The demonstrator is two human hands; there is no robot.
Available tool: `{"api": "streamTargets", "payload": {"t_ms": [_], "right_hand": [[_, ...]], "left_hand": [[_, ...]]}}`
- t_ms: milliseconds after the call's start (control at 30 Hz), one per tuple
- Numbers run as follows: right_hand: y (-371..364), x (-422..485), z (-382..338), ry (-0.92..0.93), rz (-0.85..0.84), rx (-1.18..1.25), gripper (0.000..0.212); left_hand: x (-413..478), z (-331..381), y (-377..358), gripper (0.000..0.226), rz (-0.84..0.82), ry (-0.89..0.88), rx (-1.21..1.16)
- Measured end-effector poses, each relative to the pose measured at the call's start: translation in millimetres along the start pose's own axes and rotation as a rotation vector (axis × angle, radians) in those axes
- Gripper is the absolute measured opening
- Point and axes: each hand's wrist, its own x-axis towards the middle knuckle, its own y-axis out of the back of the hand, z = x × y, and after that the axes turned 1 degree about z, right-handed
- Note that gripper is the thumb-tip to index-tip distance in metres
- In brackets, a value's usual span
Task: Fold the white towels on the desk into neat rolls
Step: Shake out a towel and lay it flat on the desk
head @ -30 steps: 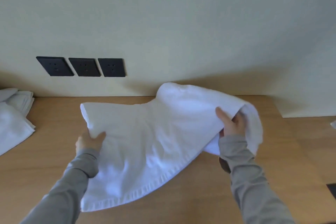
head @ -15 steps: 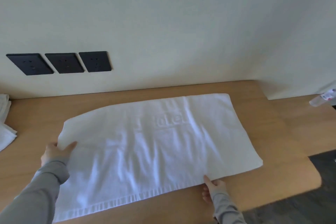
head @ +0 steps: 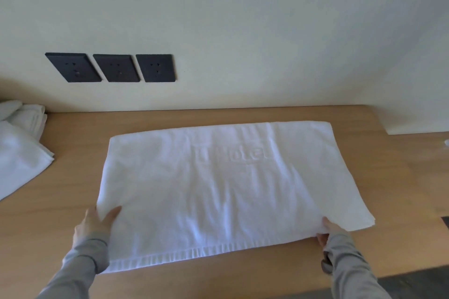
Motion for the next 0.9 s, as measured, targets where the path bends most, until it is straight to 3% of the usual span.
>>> {"api": "streamTargets", "payload": {"t_ms": [133, 200, 267, 367, 533, 700, 800, 900], "right_hand": [[3.6, -6.0, 5.4, 0.078, -0.016, -0.207, 0.048], [7.9, -13.3, 16.4, 0.224, 0.059, -0.389, 0.038], [11.7, -22.5, 27.4, 0.412, 0.165, -0.569, 0.042], [-0.5, -51.7, 37.4, 0.658, 0.23, -0.616, 0.039], [-77.7, -106.8, 61.4, 1.092, -0.207, -0.772, 0.018], [-169.1, -168.2, 94.0, 1.323, -0.739, -0.973, 0.013], [-226.7, -204.8, 108.0, 1.456, -0.905, -1.141, 0.022], [-289.3, -238.8, 113.7, 1.632, -0.913, -1.308, 0.03]], "left_hand": [[14.3, 6.7, 17.2, 0.054, 0.041, -0.029, 0.033], [16.0, 8.2, 18.8, 0.059, 0.009, -0.012, 0.072], [6.5, 6.7, 12.7, 0.071, 0.004, 0.003, 0.107], [-20.9, -0.6, 0.3, 0.089, 0.083, -0.027, 0.153], [-31.2, -27.5, 6.0, 0.085, 0.054, 0.107, 0.061], [-28.0, -48.1, 23.7, 0.043, -0.003, 0.125, -0.137], [-26.8, -58.8, 31.6, 0.023, -0.012, 0.134, -0.299], [-24.0, -69.0, 37.9, 0.016, -0.039, 0.144, -0.377]]}}
